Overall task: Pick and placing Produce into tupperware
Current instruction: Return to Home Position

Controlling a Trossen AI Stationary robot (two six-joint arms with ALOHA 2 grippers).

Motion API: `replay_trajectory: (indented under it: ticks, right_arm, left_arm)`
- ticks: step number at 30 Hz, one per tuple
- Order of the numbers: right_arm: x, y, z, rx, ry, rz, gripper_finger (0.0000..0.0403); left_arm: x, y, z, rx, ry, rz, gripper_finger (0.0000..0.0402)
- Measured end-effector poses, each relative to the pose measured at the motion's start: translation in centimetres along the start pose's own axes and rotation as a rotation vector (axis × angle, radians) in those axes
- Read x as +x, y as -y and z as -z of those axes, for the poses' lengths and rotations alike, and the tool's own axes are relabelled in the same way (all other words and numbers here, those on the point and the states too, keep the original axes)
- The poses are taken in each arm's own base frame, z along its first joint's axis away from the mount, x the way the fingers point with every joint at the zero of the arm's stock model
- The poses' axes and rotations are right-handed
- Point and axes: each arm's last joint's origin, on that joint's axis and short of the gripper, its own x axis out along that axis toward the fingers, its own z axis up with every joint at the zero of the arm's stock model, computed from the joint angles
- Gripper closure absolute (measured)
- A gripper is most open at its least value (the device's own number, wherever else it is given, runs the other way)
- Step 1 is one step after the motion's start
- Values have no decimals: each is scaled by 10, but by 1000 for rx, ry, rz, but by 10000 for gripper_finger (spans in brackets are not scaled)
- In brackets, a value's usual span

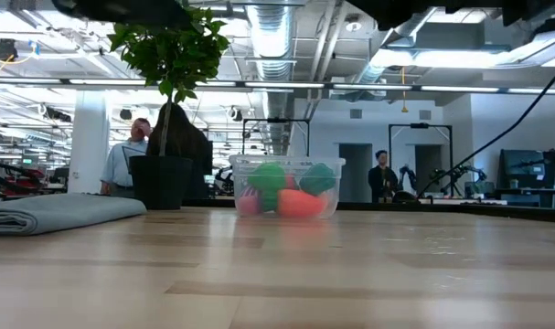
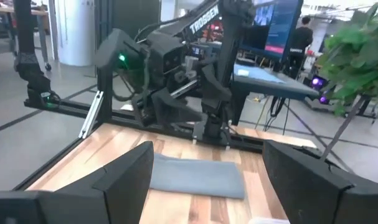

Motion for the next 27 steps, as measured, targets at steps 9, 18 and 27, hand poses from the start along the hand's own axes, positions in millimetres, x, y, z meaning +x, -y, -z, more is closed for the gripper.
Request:
replay_trajectory:
  ticks: [9,18,27]
  right_arm:
    - [-3,7,-2,-24,8,28,79]
    - [-3,4,-1,-60,1,8,79]
    - [-3,1,6,-75,-72,-22,79]
  left_arm:
    - [2,18,-22,109,-61,214,81]
    - [28,30,-39,183,171,735,81]
    - [72,17,-29,197,323,790,81]
